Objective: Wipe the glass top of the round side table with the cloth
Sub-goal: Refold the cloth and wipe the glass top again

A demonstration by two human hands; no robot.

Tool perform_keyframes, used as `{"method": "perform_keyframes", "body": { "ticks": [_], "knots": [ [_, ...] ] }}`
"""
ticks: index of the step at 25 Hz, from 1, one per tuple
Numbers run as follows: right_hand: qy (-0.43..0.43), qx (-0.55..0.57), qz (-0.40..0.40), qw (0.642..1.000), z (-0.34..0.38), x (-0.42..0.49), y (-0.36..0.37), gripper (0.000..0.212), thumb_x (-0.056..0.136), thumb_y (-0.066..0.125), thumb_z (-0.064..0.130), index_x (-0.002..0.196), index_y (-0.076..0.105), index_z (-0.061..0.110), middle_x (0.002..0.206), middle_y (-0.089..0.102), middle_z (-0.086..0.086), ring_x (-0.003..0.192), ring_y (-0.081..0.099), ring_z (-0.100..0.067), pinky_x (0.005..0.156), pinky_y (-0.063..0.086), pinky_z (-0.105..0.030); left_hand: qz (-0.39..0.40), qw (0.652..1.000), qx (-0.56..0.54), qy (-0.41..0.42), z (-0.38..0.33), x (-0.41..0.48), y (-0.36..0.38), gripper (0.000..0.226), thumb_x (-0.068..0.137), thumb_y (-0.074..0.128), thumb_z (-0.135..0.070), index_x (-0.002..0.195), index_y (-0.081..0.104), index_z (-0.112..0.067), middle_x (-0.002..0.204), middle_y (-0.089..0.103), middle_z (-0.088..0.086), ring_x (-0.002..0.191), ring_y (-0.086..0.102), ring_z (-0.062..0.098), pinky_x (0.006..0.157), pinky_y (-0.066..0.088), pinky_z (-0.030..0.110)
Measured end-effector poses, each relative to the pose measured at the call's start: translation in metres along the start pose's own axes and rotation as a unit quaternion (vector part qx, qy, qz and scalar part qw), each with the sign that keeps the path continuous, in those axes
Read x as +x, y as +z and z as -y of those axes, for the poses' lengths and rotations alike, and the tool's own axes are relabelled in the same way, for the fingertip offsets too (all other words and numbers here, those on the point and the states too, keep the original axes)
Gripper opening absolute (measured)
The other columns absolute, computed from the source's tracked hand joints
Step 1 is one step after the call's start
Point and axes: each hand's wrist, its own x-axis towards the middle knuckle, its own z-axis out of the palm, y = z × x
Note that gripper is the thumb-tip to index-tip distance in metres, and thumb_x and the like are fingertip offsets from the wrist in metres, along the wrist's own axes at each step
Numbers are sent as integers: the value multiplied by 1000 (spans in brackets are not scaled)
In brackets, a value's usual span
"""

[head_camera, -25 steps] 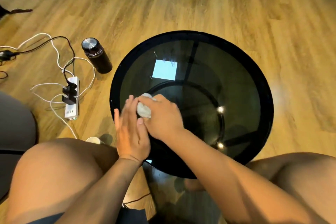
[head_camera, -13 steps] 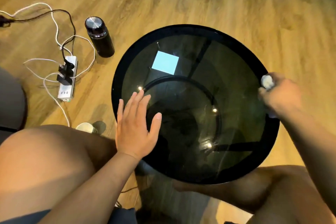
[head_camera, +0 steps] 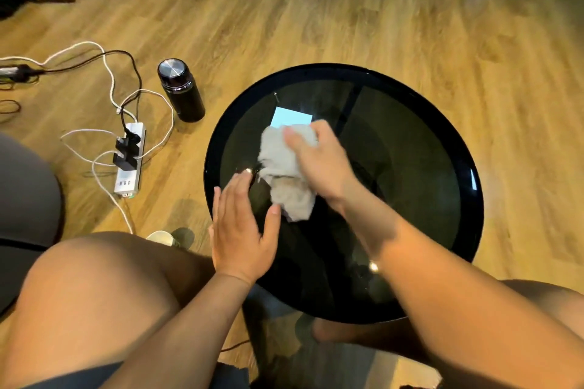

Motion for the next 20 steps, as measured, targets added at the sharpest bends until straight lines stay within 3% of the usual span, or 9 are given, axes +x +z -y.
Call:
{"method": "perform_keyframes", "body": {
  "ticks": [2, 4, 7, 9, 11, 13, 15, 17, 20],
  "knots": [
    [52, 46, -6, 998, -10, -22, -35, 39, 93, 50, 53, 96, 56, 15, 88, 62, 4, 79, 60, -10, 71, 46, -34, 31, 999, 13, 8, -6, 2, -5, 56, 92, 46, -46, 138, 42, -15, 140, 51, 6, 136, 43, 23, 121, 19, 48],
    [119, 193, 10, 974, -16, -52, -63, 36, 99, 49, 44, 98, 62, 10, 90, 71, -4, 81, 67, -17, 72, 51, -37, 86, 995, -49, 2, -28, 2, -15, 55, 89, 57, -43, 138, 43, -21, 140, 50, -2, 132, 45, 17, 116, 31, 40],
    [214, 408, 91, 883, -28, -100, -87, 42, 100, 47, 37, 117, 66, 4, 111, 71, -15, 96, 68, -30, 84, 52, -44, 232, 954, -191, -10, -74, -5, -30, 64, 82, 72, -43, 137, 39, -35, 136, 51, -19, 124, 48, -1, 102, 41, 24],
    [191, 505, 147, 829, -39, -127, -93, 56, 95, 51, 48, 133, 57, 7, 126, 64, -18, 107, 63, -34, 89, 50, -45, 255, 928, -268, -55, -98, -19, -36, 59, 81, 78, -37, 130, 45, -38, 121, 60, -22, 111, 57, -8, 90, 47, 17],
    [137, 551, 179, 803, -47, -149, -99, 73, 86, 66, 50, 146, 42, 15, 144, 51, -18, 129, 51, -38, 100, 44, -52, 218, 920, -309, -101, -111, -35, -40, 54, 80, 80, -28, 125, 51, -33, 113, 63, -19, 102, 60, -9, 82, 49, 12],
    [80, 523, 182, 829, -52, -165, -102, 77, 80, 78, 28, 146, 39, 18, 145, 50, -17, 132, 49, -38, 102, 45, -53, 187, 920, -319, -130, -118, -45, -44, 49, 80, 80, -24, 122, 56, -29, 113, 65, -11, 102, 63, -1, 86, 53, 20],
    [35, 421, 106, 900, -48, -174, -102, 60, 84, 72, 10, 139, 48, 12, 132, 63, -14, 119, 62, -32, 88, 55, -44, 190, 897, -362, -167, -124, -49, -49, 42, 82, 77, -15, 119, 59, -25, 109, 70, 6, 101, 68, 15, 89, 57, 34],
    [23, 338, 3, 941, -36, -181, -110, 33, 92, 62, 12, 125, 61, 14, 117, 72, -9, 103, 71, -25, 73, 59, -37, 248, 868, -391, -178, -131, -52, -55, 43, 82, 75, -6, 120, 60, -17, 106, 73, 14, 99, 70, 24, 87, 56, 38],
    [-13, 177, -29, 984, -15, -186, -128, 18, 97, 57, 26, 110, 68, 21, 101, 75, 1, 92, 72, -16, 69, 59, -33, 335, 875, -332, -110, -131, -55, -63, 35, 72, 73, -14, 107, 70, -11, 103, 75, 9, 100, 70, 27, 87, 55, 43]
  ]
}}
